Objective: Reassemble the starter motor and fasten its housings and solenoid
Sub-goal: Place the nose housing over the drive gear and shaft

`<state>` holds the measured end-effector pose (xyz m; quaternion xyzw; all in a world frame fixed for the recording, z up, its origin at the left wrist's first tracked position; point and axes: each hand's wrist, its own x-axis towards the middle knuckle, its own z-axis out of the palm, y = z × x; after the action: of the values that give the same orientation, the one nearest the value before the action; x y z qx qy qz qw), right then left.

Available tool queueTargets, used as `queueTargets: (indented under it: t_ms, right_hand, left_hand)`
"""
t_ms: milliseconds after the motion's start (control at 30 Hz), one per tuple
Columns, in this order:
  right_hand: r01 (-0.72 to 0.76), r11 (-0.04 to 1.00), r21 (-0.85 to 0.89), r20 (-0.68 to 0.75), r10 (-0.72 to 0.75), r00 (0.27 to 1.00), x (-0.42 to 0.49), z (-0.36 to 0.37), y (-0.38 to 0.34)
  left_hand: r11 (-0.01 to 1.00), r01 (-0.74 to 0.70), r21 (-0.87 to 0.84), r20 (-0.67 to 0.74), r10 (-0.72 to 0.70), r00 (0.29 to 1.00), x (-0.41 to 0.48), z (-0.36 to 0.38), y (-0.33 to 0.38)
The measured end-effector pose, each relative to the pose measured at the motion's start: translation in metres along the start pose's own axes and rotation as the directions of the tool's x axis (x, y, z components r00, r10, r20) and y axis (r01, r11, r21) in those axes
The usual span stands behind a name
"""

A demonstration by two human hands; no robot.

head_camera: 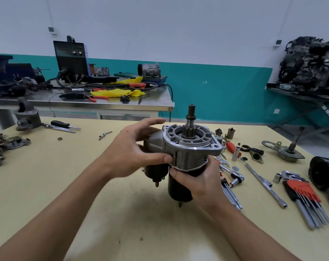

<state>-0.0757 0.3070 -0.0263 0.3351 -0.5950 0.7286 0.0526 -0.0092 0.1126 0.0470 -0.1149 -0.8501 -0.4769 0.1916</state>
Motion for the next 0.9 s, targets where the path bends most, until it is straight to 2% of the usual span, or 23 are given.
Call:
queueTargets:
  t_ms: [67, 100, 200, 233, 300, 333, 433, 533, 667, 900]
  right_hand:
    - [0.013, 1.000, 0.006, -0.005, -0.013, 1.000, -0.001, 0.000, -0.001]
    - [0.025, 1.000, 0.008, -0.009, -0.024, 1.000, -0.002, 0.000, -0.001]
    - [0.046, 0.999, -0.004, -0.013, -0.046, 0.999, -0.005, -0.001, -0.005]
    - [0.054, 0.998, -0.014, -0.016, -0.054, 0.998, -0.005, -0.001, -0.006]
    - [0.063, 0.998, -0.026, -0.028, -0.064, 0.998, -0.007, -0.001, -0.007]
    - [0.067, 0.997, -0.028, -0.034, -0.068, 0.997, -0.007, -0.002, -0.006]
    - [0.078, 0.996, -0.043, -0.037, -0.080, 0.996, -0.010, -0.004, -0.006]
    - [0.093, 0.995, -0.047, -0.030, -0.094, 0.995, -0.011, -0.007, -0.009]
    - [0.075, 0.995, -0.060, -0.045, -0.078, 0.996, -0.009, -0.011, -0.011]
    - [0.057, 0.997, -0.058, -0.043, -0.060, 0.997, -0.009, -0.011, -0.010]
  left_hand:
    - [0.999, 0.034, -0.005, -0.010, -0.034, 0.999, 0.001, -0.020, -0.008]
    - [0.998, 0.052, 0.020, -0.066, -0.050, 0.997, 0.001, -0.029, -0.016]
    - [0.950, 0.193, 0.247, -0.310, -0.112, 0.944, 0.002, -0.044, -0.052]
    - [0.905, 0.261, 0.336, -0.333, -0.145, 0.932, 0.002, -0.044, -0.065]
    - [0.793, 0.331, 0.512, -0.241, -0.237, 0.941, 0.003, -0.038, -0.083]
    - [0.756, 0.308, 0.578, -0.152, -0.272, 0.950, 0.004, -0.034, -0.089]
    - [0.729, 0.116, 0.675, 0.120, -0.263, 0.957, 0.010, -0.019, -0.089]
    - [0.680, -0.021, 0.733, 0.277, -0.269, 0.923, 0.018, -0.005, -0.084]
    - [0.641, -0.001, 0.767, 0.264, -0.315, 0.912, 0.020, -0.003, -0.080]
    - [0.665, 0.076, 0.743, 0.259, -0.391, 0.883, 0.023, -0.006, -0.075]
